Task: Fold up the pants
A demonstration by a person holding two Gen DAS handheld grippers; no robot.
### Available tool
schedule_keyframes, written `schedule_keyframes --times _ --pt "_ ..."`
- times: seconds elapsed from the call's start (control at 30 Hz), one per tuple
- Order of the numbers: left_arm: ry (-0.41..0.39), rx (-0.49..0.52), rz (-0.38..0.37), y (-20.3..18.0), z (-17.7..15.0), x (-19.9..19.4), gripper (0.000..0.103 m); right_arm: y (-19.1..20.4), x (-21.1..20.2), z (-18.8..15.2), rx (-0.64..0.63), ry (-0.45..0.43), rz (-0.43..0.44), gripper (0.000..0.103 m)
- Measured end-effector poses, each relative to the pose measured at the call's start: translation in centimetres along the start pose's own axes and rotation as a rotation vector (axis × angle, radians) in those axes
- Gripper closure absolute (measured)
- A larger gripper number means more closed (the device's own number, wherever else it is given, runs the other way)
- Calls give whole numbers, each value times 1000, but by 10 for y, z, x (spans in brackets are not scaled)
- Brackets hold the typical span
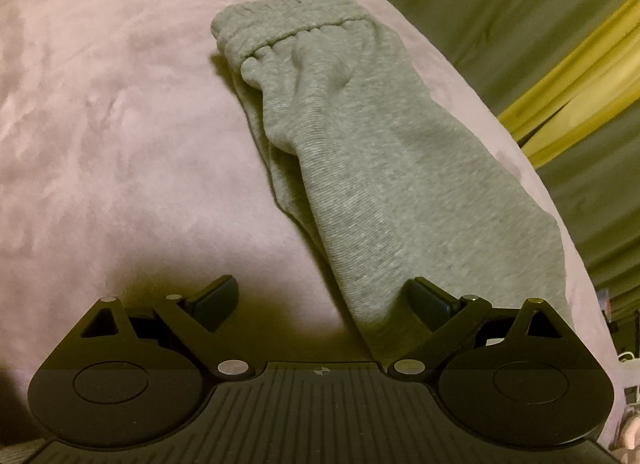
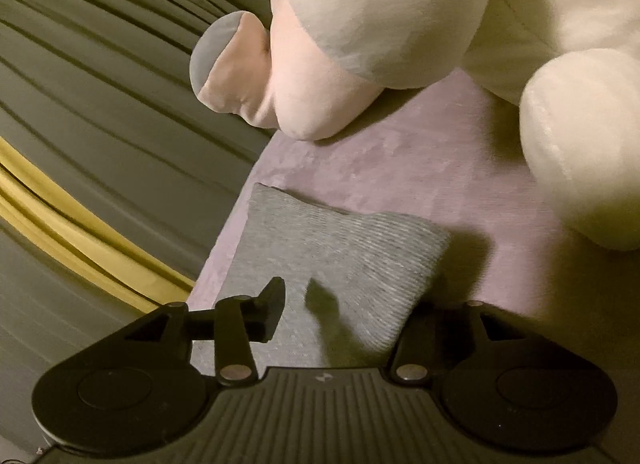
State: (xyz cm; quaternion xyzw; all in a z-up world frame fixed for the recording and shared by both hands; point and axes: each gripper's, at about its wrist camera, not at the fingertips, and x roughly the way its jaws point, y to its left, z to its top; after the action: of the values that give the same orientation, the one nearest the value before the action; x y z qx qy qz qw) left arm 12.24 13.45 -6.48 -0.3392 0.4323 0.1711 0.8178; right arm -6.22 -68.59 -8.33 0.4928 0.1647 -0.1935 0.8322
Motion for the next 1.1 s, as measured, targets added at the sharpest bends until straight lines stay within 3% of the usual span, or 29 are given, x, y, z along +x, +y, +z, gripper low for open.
schedule_keyframes --times 0.1,0.2,0.27,0.6,0.8,0.93,1.03,1.1 --pt "0 -6 -3 0 -1 0 5 3 1 1 -1 5 -15 59" --pt "0 -6 -3 0 -1 0 5 2 0 2 6 5 -31 70" --pt "1 -9 -5 0 -1 0 5 -3 -1 3 24 3 -44 85" --pt "1 -19 -13 1 -1 -1 5 -12 0 2 102 -7 -23 85" --pt "6 -42 -35 4 -1 -2 5 5 -4 5 39 3 -63 93" --pt "10 -50 -55 7 0 -3 5 49 -14 13 -98 -8 -69 93" --pt "10 -55 -69 9 0 -3 5 122 -26 5 -382 -42 -61 93" --pt "8 -56 -78 10 1 -3 5 180 -37 -20 -609 -60 -6 93"
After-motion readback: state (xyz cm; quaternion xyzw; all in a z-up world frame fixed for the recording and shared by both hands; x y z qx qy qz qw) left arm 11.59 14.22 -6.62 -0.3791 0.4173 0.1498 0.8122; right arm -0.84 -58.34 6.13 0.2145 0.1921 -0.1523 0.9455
